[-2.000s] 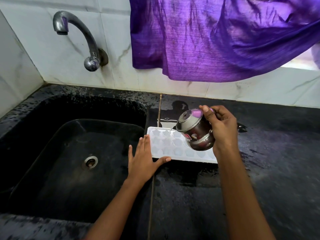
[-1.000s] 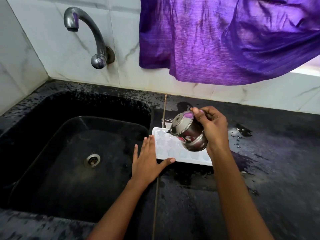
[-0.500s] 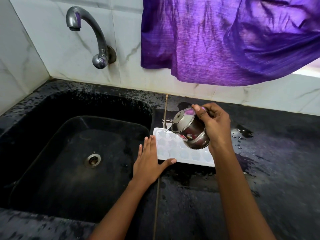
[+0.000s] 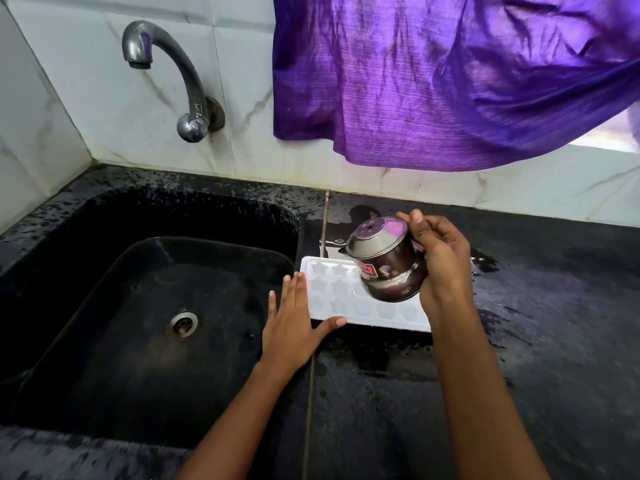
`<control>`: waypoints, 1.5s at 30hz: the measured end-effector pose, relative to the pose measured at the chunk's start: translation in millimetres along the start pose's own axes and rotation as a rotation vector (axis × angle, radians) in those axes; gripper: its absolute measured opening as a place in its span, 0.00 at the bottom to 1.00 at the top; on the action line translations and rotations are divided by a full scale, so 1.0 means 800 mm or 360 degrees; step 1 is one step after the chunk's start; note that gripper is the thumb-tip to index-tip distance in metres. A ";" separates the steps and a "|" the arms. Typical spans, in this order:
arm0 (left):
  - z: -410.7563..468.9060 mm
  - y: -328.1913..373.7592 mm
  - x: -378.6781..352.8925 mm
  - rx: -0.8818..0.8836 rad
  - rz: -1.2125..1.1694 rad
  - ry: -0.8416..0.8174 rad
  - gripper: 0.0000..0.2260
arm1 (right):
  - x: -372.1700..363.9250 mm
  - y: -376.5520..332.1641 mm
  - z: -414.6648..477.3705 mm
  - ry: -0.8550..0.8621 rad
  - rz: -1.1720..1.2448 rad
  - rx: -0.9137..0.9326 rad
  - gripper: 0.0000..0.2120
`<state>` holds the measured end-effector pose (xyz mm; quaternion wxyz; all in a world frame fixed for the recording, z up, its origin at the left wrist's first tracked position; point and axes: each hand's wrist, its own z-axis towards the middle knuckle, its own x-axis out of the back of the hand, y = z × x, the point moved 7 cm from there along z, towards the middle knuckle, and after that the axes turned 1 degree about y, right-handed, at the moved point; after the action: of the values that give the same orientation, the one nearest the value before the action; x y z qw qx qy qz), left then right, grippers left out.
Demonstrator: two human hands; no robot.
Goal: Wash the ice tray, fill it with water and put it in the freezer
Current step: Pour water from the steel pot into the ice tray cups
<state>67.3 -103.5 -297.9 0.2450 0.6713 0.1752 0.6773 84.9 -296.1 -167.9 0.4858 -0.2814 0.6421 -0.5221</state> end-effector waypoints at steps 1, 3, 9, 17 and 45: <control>0.000 0.000 0.000 0.0005 0.0002 -0.0002 0.48 | 0.006 -0.002 0.000 0.0027 0.0042 -0.0004 0.07; 0.000 0.000 -0.001 0.0009 0.0007 -0.0012 0.48 | 0.019 -0.008 -0.001 0.0080 0.0073 0.0005 0.07; 0.004 -0.001 -0.005 0.0008 0.0078 -0.0036 0.48 | 0.071 -0.030 -0.003 0.0229 -0.0023 0.0060 0.08; 0.001 -0.003 -0.007 0.0022 0.0032 -0.0038 0.47 | 0.144 -0.048 -0.005 0.0472 -0.0230 0.0106 0.11; 0.000 -0.004 -0.007 0.0020 0.0002 -0.0013 0.50 | 0.170 -0.059 -0.009 0.0583 -0.1086 0.0170 0.11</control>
<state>67.4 -103.9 -304.1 0.2411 0.6756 0.1782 0.6735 20.7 -425.5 -168.4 0.1756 -0.3553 0.5595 -0.7279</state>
